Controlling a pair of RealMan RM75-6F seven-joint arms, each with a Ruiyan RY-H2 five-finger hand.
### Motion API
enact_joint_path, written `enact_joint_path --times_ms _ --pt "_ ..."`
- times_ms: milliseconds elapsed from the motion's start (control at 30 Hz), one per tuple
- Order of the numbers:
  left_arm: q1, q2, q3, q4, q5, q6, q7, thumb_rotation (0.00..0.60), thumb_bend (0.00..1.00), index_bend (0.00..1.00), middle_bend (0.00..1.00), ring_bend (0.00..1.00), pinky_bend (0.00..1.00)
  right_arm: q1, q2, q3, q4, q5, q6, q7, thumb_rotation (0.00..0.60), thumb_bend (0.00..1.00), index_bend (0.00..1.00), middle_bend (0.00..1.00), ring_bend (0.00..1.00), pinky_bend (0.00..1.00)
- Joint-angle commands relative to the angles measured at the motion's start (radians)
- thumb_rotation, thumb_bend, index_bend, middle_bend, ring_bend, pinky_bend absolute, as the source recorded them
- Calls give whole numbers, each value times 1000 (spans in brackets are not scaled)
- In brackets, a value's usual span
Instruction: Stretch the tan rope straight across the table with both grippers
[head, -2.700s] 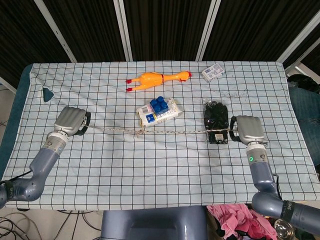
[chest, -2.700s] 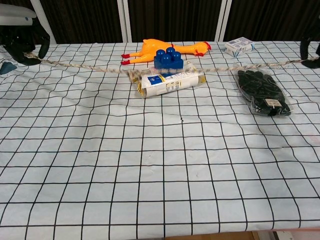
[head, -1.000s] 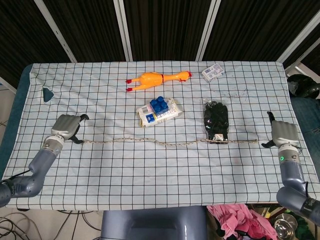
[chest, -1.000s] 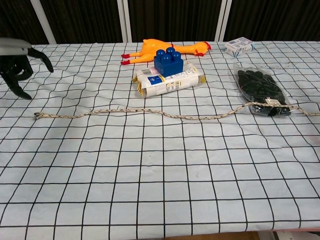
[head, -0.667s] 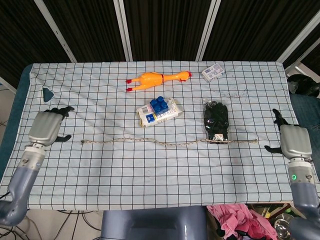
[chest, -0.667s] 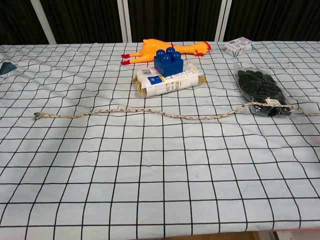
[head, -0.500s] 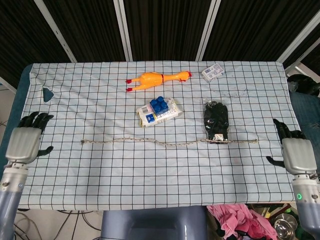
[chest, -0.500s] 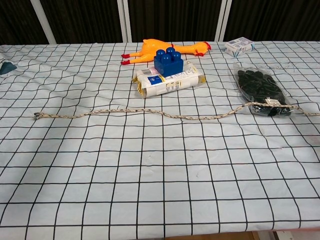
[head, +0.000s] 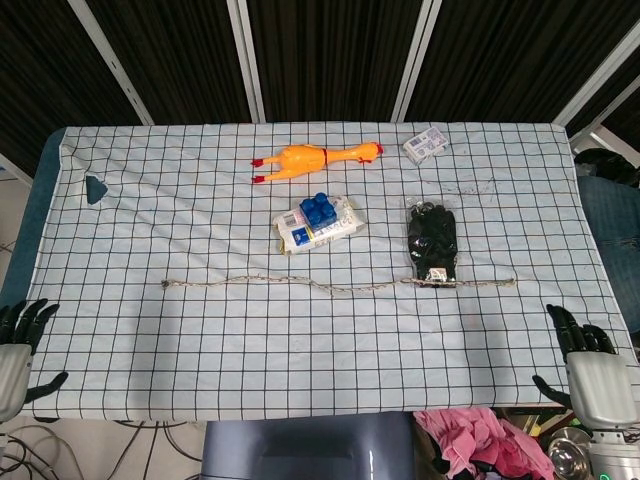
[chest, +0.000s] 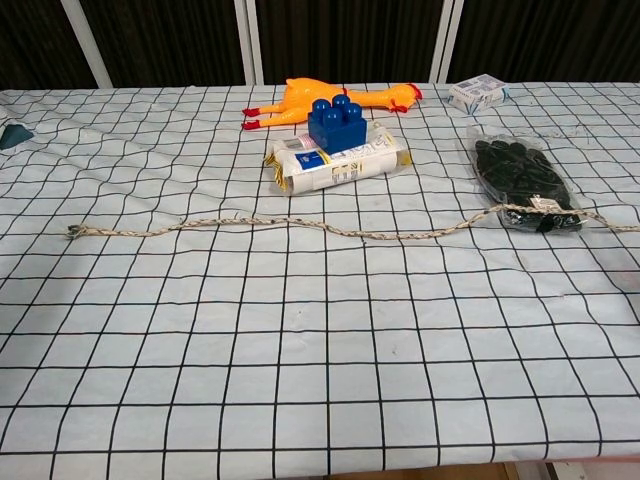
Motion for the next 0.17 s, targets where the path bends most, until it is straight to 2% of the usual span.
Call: enact_joint_path --times_ms 33,167 --pt "17 -1 2 26 43 6 -34 600 0 122 73 0 26 -8 -2 8 8 1 0 -1 600 76 0 102 263 195" --pt "28 1 -24 49 52 14 -62 600 0 122 75 0 18 -12 -4 18 1 14 -20 1 600 78 0 101 263 195"
